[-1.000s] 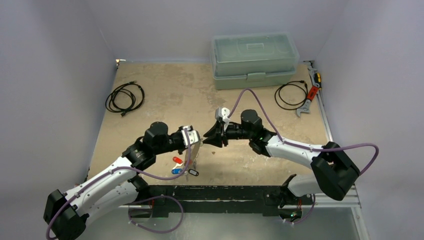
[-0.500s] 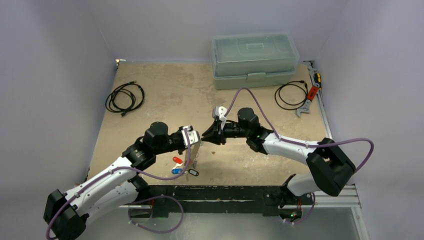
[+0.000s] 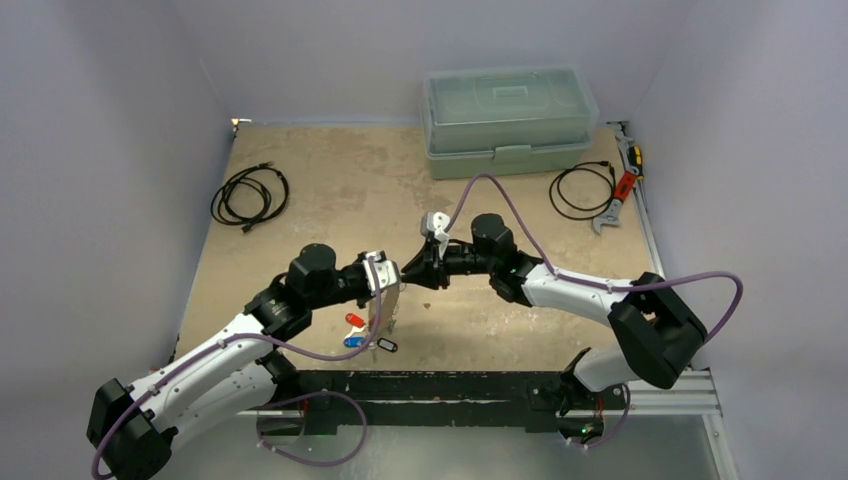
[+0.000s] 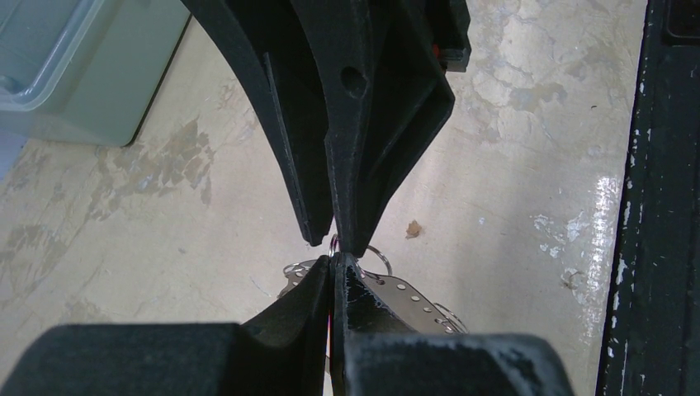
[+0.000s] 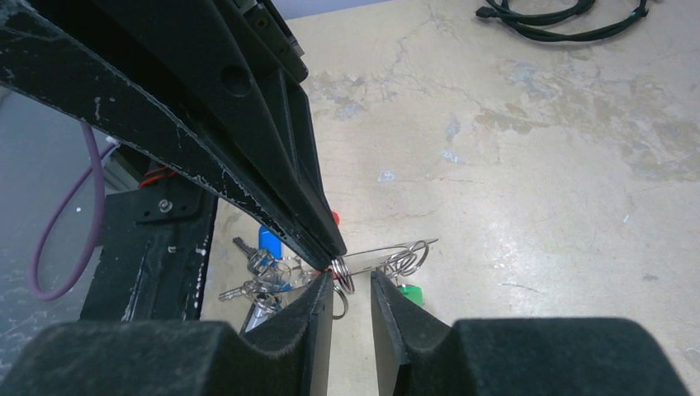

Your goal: Put the keys on the keyring

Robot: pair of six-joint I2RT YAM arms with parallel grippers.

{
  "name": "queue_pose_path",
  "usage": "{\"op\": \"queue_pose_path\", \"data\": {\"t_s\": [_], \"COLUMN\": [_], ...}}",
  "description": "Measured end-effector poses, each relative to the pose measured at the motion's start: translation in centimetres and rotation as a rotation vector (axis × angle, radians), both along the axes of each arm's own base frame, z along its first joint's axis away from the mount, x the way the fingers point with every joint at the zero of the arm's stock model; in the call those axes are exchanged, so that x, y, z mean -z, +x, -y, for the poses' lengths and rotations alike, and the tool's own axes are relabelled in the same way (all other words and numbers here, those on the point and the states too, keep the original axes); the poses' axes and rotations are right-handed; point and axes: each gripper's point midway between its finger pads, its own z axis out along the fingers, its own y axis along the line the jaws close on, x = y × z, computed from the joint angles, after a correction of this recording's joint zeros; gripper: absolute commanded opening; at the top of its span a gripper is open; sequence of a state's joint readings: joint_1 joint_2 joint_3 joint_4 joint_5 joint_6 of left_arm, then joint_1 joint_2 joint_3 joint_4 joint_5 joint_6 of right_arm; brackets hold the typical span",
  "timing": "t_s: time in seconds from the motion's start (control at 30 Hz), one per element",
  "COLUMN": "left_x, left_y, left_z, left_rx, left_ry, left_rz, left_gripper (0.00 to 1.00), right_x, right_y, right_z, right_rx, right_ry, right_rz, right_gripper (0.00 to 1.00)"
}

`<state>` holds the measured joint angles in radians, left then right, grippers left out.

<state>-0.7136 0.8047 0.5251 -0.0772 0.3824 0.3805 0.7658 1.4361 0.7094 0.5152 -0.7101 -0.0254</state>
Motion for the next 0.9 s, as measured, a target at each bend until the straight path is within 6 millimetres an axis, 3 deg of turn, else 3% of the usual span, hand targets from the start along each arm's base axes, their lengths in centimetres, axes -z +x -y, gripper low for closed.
{"op": "queue_pose_path", "data": {"t_s": [0.43,0.63,0.73,0.9], "left_x": [-0.03,-0.03,-0.03,-0.12], "left_y": [0.29,0.27,0.30,0.27], "left_z": [-0.18,-0.17,-0.19,-0.23], "left_rx": [-0.020,-0.020,-0.021,-0.022], "left_ry": [0.003,0.002,0.003,0.001], "left_rz": [0.006,0.004,0.005,0.007], "left_gripper": [0.00,0.00,0.00,0.00], "right_x": [0.32,0.26,0.27,0.38], "right_y": [-0.72,-0.76,-0.86,-0.55], "right_z": [-0.32,-0.66,-0.73,-0.70], "right_rx": [-0.032,-0.039,-0.042,-0.025], "right_ry": [-0.013,-0.013,-0.013,-0.019], "right_rz": [-0.006,0.001,0.004,0.011], "right_gripper": [0.27,0.13,0.00,0.00]}}
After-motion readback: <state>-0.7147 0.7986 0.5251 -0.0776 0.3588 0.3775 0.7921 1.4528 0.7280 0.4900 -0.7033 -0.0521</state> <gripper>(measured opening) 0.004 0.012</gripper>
